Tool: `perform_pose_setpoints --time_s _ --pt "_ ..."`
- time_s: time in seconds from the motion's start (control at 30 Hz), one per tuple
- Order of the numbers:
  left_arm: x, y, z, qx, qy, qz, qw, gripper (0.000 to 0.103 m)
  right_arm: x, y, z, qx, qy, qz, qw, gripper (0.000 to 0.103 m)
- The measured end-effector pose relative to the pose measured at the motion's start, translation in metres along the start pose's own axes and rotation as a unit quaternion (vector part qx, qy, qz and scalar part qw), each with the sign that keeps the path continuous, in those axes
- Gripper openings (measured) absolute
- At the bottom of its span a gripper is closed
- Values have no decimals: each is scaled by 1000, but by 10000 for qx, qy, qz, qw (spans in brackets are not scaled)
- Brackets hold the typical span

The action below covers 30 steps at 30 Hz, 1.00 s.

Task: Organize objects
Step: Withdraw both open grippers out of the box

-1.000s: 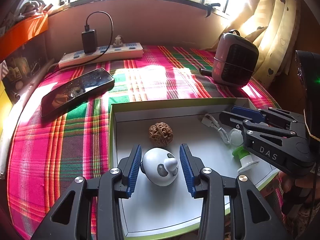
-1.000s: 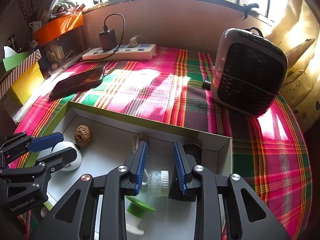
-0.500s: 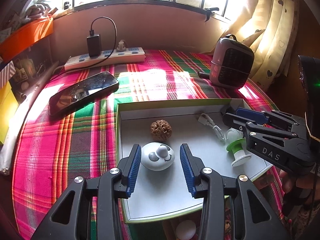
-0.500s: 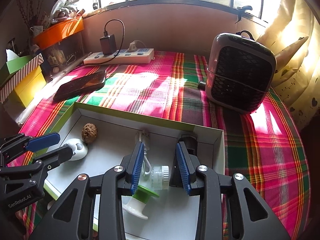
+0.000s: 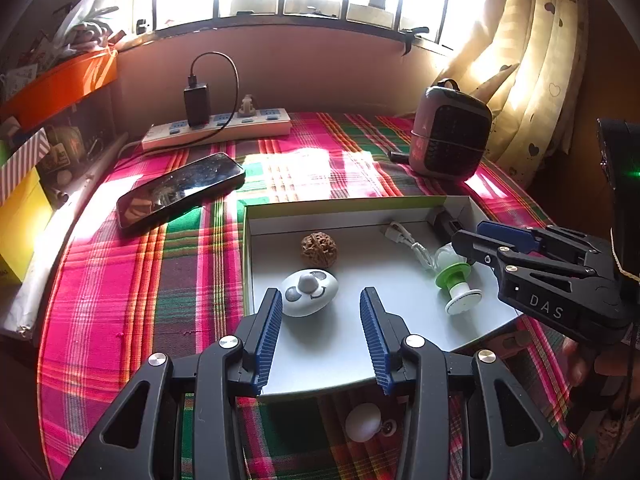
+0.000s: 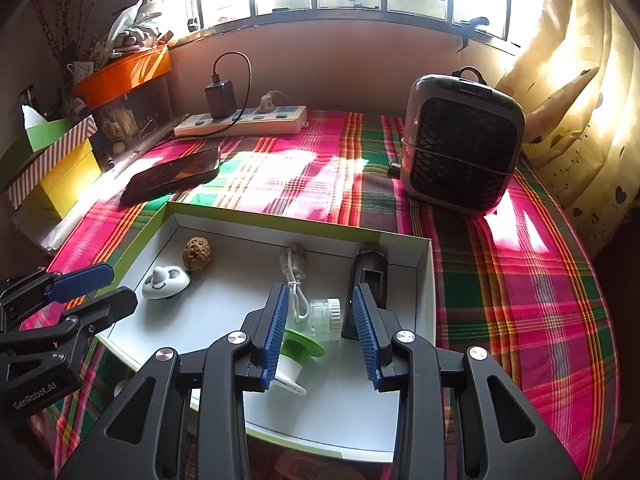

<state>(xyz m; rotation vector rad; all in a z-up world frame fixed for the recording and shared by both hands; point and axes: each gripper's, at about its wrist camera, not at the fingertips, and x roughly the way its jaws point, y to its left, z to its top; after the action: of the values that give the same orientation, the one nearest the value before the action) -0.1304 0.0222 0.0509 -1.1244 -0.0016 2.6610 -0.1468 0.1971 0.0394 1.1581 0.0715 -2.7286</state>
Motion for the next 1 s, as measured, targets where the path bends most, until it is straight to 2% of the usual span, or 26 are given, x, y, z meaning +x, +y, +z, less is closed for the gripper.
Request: perform_pose_setpoints --time_s 0.37,0.5,0.73,1.0 --pt "-25 5 -15 -123 -132 6 9998 39 -29 6 -13 74 -255 45 9996 35" --pt "-31 8 -21 -148 -149 -10 9998 39 -37 7 -19 61 -309 25 9995 41" --pt "-39 10 -33 -246 -165 -101 9995 39 -46 4 -32 80 -326 23 9994 41" --pt "-37 14 -46 -325 -31 -218 9992 40 -60 -2 -47 157 -364 1 9992 41"
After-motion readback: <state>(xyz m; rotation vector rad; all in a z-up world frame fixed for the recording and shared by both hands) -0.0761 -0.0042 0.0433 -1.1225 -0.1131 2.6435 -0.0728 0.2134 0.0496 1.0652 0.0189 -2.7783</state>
